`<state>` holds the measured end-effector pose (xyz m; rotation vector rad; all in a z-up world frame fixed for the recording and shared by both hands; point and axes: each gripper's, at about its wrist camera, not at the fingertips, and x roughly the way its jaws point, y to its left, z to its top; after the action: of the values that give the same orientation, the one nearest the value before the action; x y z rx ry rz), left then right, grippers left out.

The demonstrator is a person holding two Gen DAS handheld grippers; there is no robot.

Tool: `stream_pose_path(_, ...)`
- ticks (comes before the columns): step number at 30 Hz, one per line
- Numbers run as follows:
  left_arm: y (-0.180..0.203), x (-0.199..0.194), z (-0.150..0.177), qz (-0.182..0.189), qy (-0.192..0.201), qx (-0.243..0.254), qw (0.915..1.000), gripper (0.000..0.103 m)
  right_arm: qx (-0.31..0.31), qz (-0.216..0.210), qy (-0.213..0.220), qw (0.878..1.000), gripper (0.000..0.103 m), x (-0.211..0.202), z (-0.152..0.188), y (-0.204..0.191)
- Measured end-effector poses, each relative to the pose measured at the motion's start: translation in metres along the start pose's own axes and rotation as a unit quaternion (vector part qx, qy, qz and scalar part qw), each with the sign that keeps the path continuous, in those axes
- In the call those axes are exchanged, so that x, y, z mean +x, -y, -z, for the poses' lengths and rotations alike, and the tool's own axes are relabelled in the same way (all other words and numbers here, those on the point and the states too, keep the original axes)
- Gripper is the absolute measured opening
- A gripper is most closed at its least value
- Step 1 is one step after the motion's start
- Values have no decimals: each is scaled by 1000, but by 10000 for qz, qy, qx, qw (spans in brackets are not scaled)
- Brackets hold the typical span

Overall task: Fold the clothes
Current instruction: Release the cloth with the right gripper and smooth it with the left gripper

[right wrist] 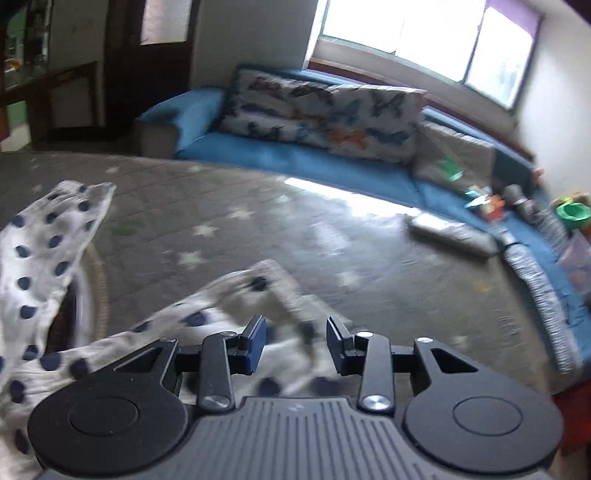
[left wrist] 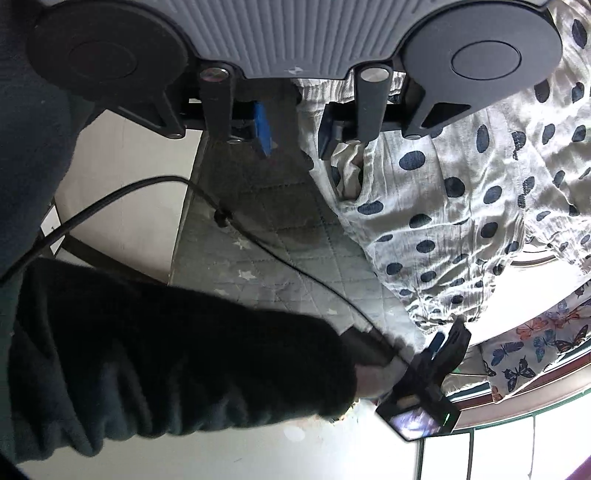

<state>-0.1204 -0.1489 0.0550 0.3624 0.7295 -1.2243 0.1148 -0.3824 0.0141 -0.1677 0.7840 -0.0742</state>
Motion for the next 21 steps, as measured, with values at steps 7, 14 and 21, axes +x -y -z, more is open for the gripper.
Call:
stream_pose_path(7, -11, -7, 2, -243, 51, -294, 9993, 31, 97, -95, -154, 9998, 38, 32, -3, -15)
stream_pose_path(14, -50, -43, 12, -1384, 386, -1076, 9838, 34, 364, 54, -48, 9993, 41, 23, -8, -3)
stream_pose_path(21, -84, -71, 27, -2193, 614, -1520, 9618, 37, -261, -716, 35, 9971, 42, -46, 24, -30)
